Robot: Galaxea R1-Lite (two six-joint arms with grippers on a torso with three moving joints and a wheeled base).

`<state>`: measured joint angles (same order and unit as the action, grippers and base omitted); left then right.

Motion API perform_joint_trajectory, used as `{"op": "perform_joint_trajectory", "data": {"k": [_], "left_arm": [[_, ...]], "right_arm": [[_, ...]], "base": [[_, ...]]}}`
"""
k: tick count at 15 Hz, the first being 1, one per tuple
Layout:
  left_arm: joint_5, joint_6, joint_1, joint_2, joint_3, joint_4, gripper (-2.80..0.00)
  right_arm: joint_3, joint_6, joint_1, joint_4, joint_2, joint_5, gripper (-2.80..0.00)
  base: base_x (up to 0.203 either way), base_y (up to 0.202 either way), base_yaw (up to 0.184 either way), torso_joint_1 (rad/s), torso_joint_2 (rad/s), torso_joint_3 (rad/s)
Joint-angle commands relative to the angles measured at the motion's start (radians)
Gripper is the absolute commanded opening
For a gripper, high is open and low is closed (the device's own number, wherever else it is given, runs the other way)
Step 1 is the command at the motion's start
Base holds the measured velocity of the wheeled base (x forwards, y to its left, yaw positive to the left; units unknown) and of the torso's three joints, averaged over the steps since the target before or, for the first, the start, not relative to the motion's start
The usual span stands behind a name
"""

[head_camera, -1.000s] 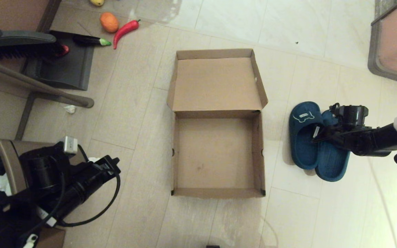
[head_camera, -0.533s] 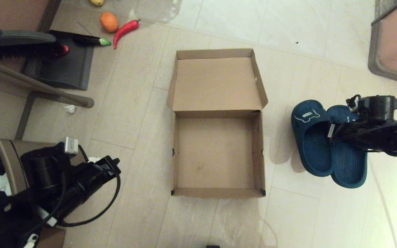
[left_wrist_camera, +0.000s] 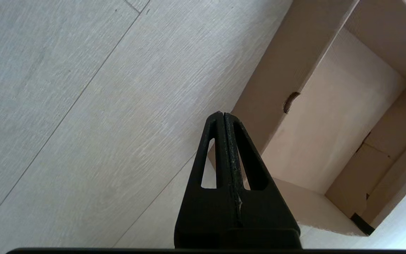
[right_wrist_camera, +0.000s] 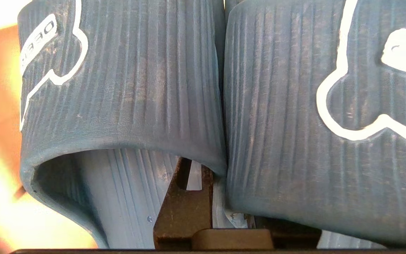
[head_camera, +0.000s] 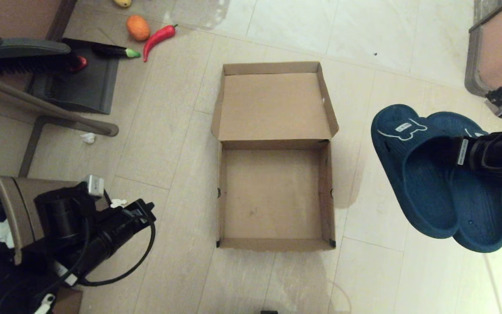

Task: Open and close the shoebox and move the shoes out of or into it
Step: Put the shoes into the shoe box

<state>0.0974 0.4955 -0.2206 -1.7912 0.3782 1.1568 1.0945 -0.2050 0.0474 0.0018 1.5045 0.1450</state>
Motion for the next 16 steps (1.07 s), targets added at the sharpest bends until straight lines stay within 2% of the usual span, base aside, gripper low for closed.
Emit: {"op": "perform_joint_trajectory", "data": {"k": [1, 5, 8, 10, 12, 16], "left_arm": [[0.001, 0.003, -0.006, -0.029, 0.013, 0.007, -2.8], [0.004, 0.001, -0.011, -0.044, 0.037, 0.009, -2.8], [0.005, -0.002, -0.011, -0.036, 0.042, 0.009, -2.8], [0.01, -0.003, -0.009, -0.033, 0.044, 0.009, -2.8], [0.015, -0.003, -0.007, -0.033, 0.061, 0.008, -2.8], [0.013, -0.006, -0.005, -0.043, 0.096, 0.004, -2.8]], "right_arm": [[-0.003, -0.002, -0.091, 0.036, -0.108, -0.003, -2.8], [0.003, -0.012, -0.394, 0.055, -0.082, -0.121, -2.8], [0.017, -0.029, -0.627, 0.034, 0.049, -0.293, -2.8], [0.022, -0.061, -0.746, -0.01, 0.148, -0.367, -2.8], [0.029, -0.083, -0.789, -0.045, 0.245, -0.391, -2.8], [0.087, -0.097, -0.811, -0.221, 0.493, -0.462, -2.8]], "base": [[0.0, 0.0, 0.0, 0.0, 0.0, 0.0], [0.0, 0.0, 0.0, 0.0, 0.0, 0.0], [0.0, 0.0, 0.0, 0.0, 0.0, 0.0], [0.0, 0.0, 0.0, 0.0, 0.0, 0.0], [0.0, 0.0, 0.0, 0.0, 0.0, 0.0], [0.0, 0.0, 0.0, 0.0, 0.0, 0.0]]}}
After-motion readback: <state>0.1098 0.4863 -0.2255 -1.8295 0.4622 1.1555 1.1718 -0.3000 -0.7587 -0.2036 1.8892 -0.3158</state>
